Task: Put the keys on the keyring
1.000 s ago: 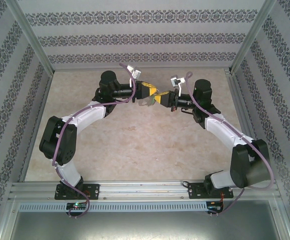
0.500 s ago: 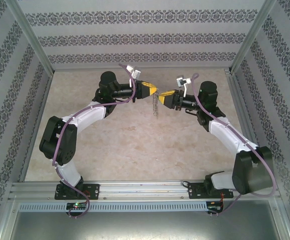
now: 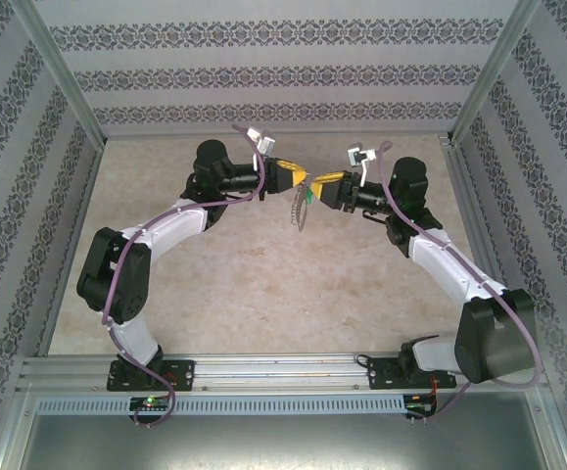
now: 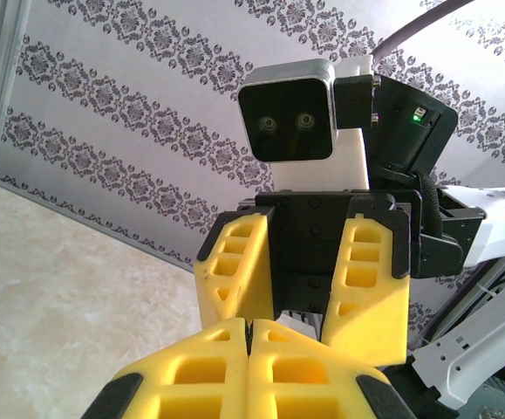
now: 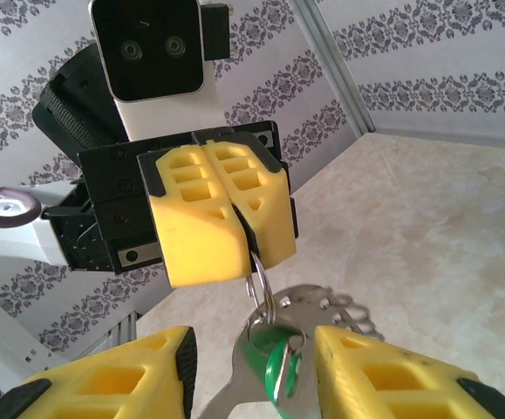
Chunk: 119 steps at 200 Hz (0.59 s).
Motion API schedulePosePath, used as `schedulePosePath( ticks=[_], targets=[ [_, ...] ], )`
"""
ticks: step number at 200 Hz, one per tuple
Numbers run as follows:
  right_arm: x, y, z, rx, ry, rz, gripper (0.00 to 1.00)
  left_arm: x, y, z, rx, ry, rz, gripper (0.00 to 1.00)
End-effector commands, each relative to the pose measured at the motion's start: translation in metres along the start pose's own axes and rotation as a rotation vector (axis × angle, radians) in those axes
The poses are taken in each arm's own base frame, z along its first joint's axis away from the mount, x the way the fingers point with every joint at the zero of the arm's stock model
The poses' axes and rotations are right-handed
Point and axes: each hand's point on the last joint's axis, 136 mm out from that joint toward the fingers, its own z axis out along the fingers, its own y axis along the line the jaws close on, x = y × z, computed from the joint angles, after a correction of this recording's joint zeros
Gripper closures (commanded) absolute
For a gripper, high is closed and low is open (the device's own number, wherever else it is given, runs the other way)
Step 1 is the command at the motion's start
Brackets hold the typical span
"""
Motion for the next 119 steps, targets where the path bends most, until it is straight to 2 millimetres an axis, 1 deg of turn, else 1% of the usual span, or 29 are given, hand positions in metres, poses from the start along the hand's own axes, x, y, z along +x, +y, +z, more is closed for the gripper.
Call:
schedulePosePath(
  ticks=[1, 18, 39, 87, 119],
  targets=[
    [-0.0185, 0.011, 0.0064, -0.028, -0.03, -0.055, 0.6, -0.0165, -0.0161, -0.0007, 0.033, -0.041, 0.072, 1.0],
    [-0.0208, 0.01, 0.009, -0.03, -0.03, -0.056, 0.61, -0.0168, -0.0169, -0.0005, 0.036, -0.04, 0.074, 1.0],
    [-0.0211, 0.0092, 0.0122, -0.036, -0.026, -0.052, 0.68, -0.0178, -0.0177, -0.0009, 0.035, -0.042, 0.075, 1.0],
    [-0.0205, 0.0088, 0.0131, -0.042, -0.02, -0.05, 1.0, -0.017, -0.0173, -0.0009, 0.035, -0.041, 0.074, 1.0],
    [-0.0186, 0.0077, 0.0112, -0.036, -0.011, -0.051, 1.0, -0.0153, -0.0163, -0.0007, 0.037, -0.035, 0.068, 1.0]
  ],
)
